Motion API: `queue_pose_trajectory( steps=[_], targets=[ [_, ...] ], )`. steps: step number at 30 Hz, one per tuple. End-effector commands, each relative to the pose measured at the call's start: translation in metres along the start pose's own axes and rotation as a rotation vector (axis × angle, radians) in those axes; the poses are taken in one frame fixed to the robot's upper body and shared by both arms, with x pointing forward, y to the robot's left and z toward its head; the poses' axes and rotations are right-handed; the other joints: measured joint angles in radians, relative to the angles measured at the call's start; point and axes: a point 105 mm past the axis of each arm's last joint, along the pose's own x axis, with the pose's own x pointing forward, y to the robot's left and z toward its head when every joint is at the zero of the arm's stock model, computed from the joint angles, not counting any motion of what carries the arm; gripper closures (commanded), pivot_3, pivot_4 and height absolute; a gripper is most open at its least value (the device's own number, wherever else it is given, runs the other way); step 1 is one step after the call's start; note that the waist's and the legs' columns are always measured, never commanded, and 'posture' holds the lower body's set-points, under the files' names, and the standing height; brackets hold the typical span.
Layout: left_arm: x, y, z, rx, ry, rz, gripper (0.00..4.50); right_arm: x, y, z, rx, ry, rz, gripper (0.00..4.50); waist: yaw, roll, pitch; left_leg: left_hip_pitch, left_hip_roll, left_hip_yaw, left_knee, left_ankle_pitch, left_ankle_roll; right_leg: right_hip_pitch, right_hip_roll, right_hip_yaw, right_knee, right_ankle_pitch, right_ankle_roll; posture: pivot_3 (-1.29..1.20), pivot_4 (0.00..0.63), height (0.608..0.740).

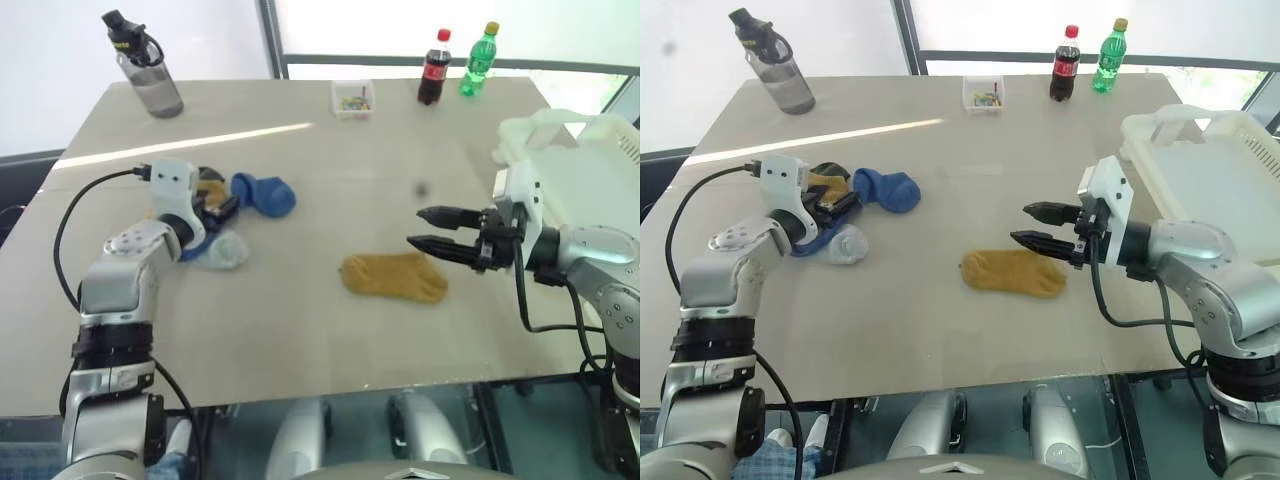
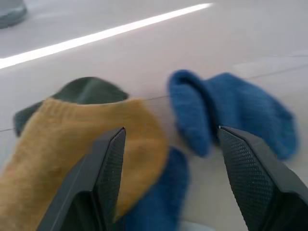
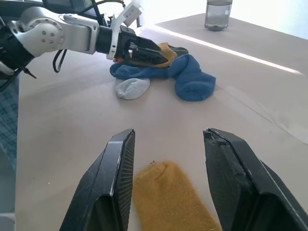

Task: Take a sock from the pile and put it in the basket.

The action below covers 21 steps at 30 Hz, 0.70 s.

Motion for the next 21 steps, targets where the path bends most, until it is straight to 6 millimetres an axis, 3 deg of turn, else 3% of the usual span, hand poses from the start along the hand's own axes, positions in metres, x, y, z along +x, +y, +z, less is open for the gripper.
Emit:
queue_pose_trajectory(
  steps=[1, 9, 21],
  targets=[
    [0.008, 0.019, 0.005, 0.010, -0.024, 0.077, 1.27, -0.001, 0.002, 0.012, -0.054, -0.018, -0.006, 2.22, 0.000, 0.000, 0.000, 0.000, 0.000, 0.000, 0.000, 0.000, 0.000, 0.000, 0.000, 0.000, 0.000, 0.000, 0.000, 0.00, 0.150, 0.740],
    [0.025, 0.003, -0.007, 0.128, -0.001, -0.014, 1.27, -0.005, 0.001, 0.010, -0.059, -0.009, -0.038, 2.22, 0.002, 0.000, 0.000, -0.001, 0.000, -0.001, 0.000, 0.000, 0.000, 0.000, -0.001, -0.001, 0.000, 0.000, 0.000, 0.00, 0.150, 0.740],
    [0.013, -0.002, -0.010, 0.230, -0.017, -0.059, 1.27, -0.008, 0.002, 0.006, -0.046, -0.007, -0.061, 2.22, 0.001, 0.000, 0.000, -0.001, 0.000, -0.001, 0.000, 0.000, 0.000, 0.000, -0.001, -0.001, 0.000, 0.000, 0.000, 0.00, 0.150, 0.740]
  ],
)
